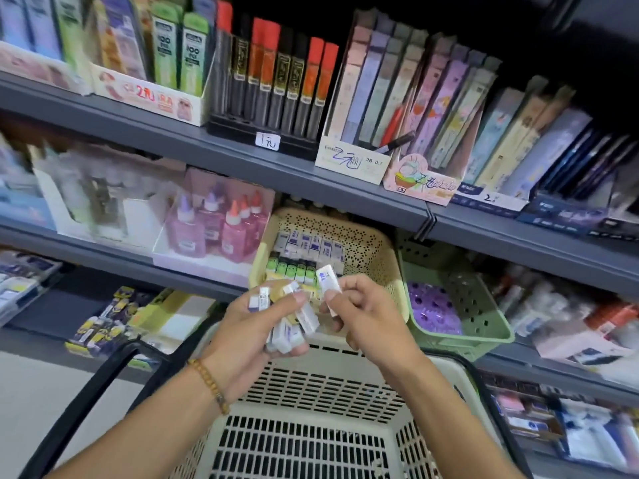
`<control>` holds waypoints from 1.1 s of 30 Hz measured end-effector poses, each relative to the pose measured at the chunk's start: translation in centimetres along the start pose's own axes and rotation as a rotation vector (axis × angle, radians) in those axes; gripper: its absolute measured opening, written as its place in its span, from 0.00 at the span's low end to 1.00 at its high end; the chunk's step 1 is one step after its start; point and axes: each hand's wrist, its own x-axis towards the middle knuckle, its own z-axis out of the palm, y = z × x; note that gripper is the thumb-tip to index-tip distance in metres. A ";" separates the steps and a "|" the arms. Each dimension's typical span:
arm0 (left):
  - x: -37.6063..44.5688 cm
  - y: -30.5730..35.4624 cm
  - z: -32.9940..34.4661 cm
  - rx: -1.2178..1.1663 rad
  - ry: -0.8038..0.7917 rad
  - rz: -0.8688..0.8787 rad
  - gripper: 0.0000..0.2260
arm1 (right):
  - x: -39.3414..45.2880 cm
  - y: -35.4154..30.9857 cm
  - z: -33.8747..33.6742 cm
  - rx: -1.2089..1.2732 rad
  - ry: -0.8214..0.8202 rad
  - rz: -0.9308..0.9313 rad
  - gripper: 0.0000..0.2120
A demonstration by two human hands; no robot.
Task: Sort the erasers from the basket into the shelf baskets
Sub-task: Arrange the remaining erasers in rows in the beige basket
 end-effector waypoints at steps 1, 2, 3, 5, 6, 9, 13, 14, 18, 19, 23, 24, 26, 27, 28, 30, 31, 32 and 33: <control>0.4 0.6 -0.4 -0.002 0.020 0.014 0.15 | 1.0 -0.1 -0.1 -0.012 0.027 0.019 0.03; 0.8 1.2 -0.9 -0.013 0.045 0.028 0.16 | 2.2 -0.1 -0.1 -0.041 0.049 0.042 0.05; 1.1 1.7 -1.4 -0.025 0.074 0.040 0.18 | 3.5 -0.1 0.0 -0.074 0.070 0.070 0.07; 1.9 2.6 -2.4 -0.048 0.130 0.066 0.21 | 6.5 0.0 0.5 -0.115 0.116 0.135 0.08; 2.2 2.9 -2.8 -0.060 0.146 0.081 0.21 | 8.1 0.1 0.9 -0.126 0.150 0.168 0.08; 2.9 3.8 -4.0 -0.092 0.154 0.105 0.24 | 12.5 0.7 2.2 -0.117 0.225 0.308 0.05; 3.6 4.2 -4.9 -0.137 0.167 0.098 0.25 | 17.3 1.9 4.0 -0.161 0.247 0.343 0.11; 3.8 4.2 -4.9 -0.149 0.173 0.097 0.24 | 18.3 2.2 4.3 -0.212 0.267 0.332 0.11; 4.3 4.5 -4.8 -0.154 0.197 0.092 0.25 | 20.6 2.5 5.2 -0.183 0.285 0.330 0.09; 4.4 4.5 -4.8 -0.154 0.197 0.091 0.26 | 20.8 2.4 5.2 -0.184 0.294 0.334 0.09; 4.2 4.4 -4.7 -0.150 0.193 0.088 0.23 | 20.3 2.1 4.1 0.093 0.304 0.364 0.08; 4.2 4.4 -4.7 -0.154 0.196 0.087 0.21 | 19.7 2.0 3.5 0.221 0.285 0.373 0.08; 4.0 4.3 -4.7 -0.156 0.198 0.086 0.20 | 18.1 1.6 2.1 0.383 0.201 0.382 0.12; 3.9 4.3 -4.6 -0.155 0.200 0.090 0.19 | 17.4 1.7 1.4 0.408 0.138 0.372 0.14; 3.9 4.3 -4.6 -0.154 0.203 0.093 0.19 | 16.6 1.7 0.8 0.406 0.088 0.354 0.14; 3.8 4.3 -4.5 -0.149 0.205 0.095 0.19 | 15.5 1.7 -0.1 0.325 0.083 0.324 0.11; 3.8 4.4 -4.4 -0.143 0.207 0.095 0.20 | 15.2 1.7 -0.4 0.260 0.115 0.309 0.08; 3.8 4.4 -4.3 -0.137 0.209 0.095 0.20 | 15.0 1.8 -0.5 0.195 0.151 0.293 0.06; 3.8 4.4 -4.3 -0.132 0.211 0.094 0.19 | 14.9 1.9 -0.7 0.138 0.178 0.283 0.04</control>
